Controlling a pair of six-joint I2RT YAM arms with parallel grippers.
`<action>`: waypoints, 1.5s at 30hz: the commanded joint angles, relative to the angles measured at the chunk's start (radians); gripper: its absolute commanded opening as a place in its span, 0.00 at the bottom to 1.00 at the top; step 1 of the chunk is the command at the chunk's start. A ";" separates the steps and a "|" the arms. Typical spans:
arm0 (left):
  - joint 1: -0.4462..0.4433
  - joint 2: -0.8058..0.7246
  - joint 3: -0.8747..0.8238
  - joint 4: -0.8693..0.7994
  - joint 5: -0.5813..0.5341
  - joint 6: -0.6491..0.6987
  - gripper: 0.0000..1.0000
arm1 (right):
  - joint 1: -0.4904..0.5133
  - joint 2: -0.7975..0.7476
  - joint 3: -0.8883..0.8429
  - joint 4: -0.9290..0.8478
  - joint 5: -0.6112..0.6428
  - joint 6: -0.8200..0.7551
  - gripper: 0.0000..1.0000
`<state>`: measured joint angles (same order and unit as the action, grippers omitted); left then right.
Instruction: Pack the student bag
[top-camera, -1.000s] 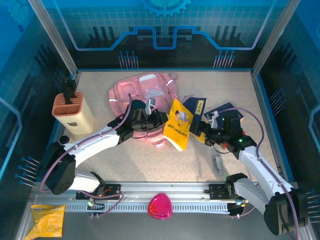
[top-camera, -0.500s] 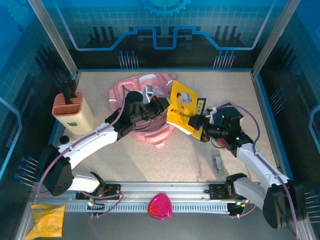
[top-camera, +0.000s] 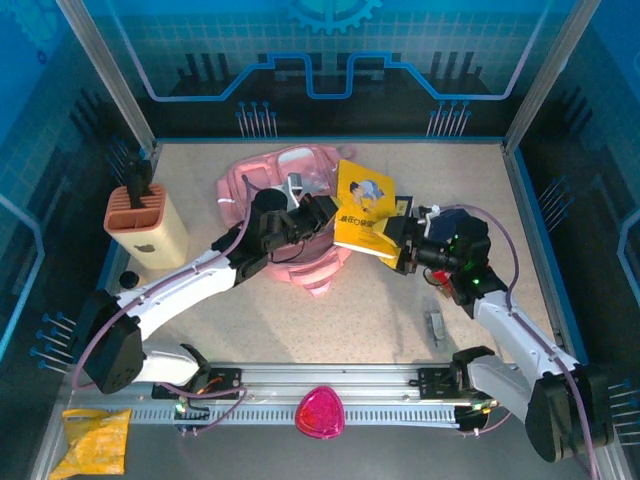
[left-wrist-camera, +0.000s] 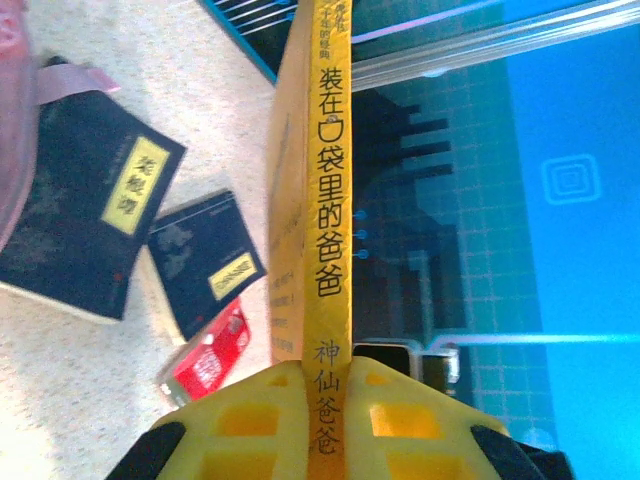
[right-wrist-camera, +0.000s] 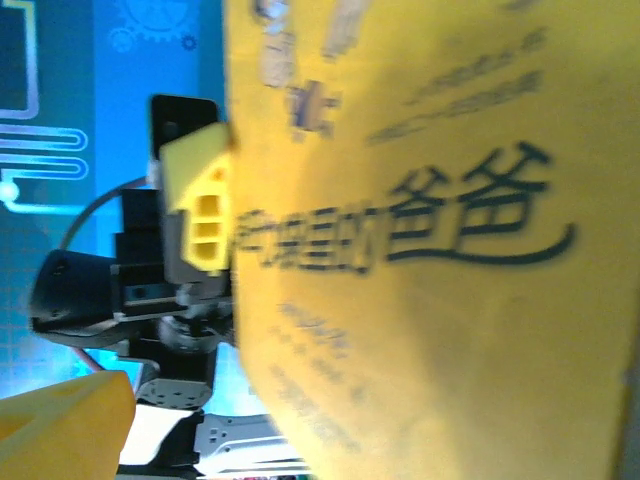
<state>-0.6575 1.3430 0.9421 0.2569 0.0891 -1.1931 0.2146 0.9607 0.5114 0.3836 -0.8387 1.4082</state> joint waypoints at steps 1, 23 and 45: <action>0.003 -0.052 -0.014 -0.012 -0.049 0.064 0.00 | -0.016 -0.042 0.010 0.027 -0.019 0.019 1.00; -0.020 -0.056 -0.071 -0.051 0.009 0.100 0.00 | -0.022 -0.037 0.069 -0.256 0.077 -0.217 0.00; -0.037 0.140 0.126 -0.610 -0.089 1.042 0.55 | -0.156 -0.174 0.181 -0.976 0.299 -0.721 0.00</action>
<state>-0.6868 1.4334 1.0222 -0.2989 0.0212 -0.3408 0.0834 0.8040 0.6563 -0.5495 -0.5472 0.7685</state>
